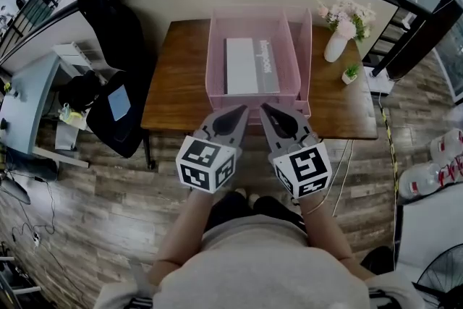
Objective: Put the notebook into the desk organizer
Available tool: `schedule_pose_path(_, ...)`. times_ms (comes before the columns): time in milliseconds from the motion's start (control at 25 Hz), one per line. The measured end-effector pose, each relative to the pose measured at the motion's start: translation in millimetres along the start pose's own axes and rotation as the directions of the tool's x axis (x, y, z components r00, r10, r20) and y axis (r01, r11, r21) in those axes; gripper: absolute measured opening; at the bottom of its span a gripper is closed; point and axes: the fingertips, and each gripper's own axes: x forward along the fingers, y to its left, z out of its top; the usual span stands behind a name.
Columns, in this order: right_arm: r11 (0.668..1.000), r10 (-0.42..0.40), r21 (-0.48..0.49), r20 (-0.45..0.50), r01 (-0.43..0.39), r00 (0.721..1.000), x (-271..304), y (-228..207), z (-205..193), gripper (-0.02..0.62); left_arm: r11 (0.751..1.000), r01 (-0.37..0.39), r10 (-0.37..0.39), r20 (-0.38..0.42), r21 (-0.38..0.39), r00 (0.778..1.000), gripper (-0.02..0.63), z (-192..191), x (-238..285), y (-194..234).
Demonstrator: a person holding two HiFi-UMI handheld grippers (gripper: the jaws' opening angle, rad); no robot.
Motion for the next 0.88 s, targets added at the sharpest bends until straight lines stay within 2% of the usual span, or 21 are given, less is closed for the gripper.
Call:
schedule_pose_path(160, 0.998, 0.007, -0.067, -0.033, -0.010, 0.999, 2, 5, -5, 0.009, 1.000, 0.012, -0.012, -0.006, 0.005, 1.000, 0.011, -3, 2, -2)
schedule_pose_path(480, 1.000, -0.004, -0.026, -0.059, 0.002, 0.998, 2, 0, -16, 0.009, 0.998, 0.038, -0.033, -0.082, 0.049, 0.996, 0.011, -19, 4, -5)
schedule_pose_path(880, 1.000, 0.017, -0.004, -0.097, -0.017, 0.995, 4, 3, -32, 0.009, 0.999, 0.025, -0.024, -0.085, 0.022, 0.996, 0.011, -19, 9, -1)
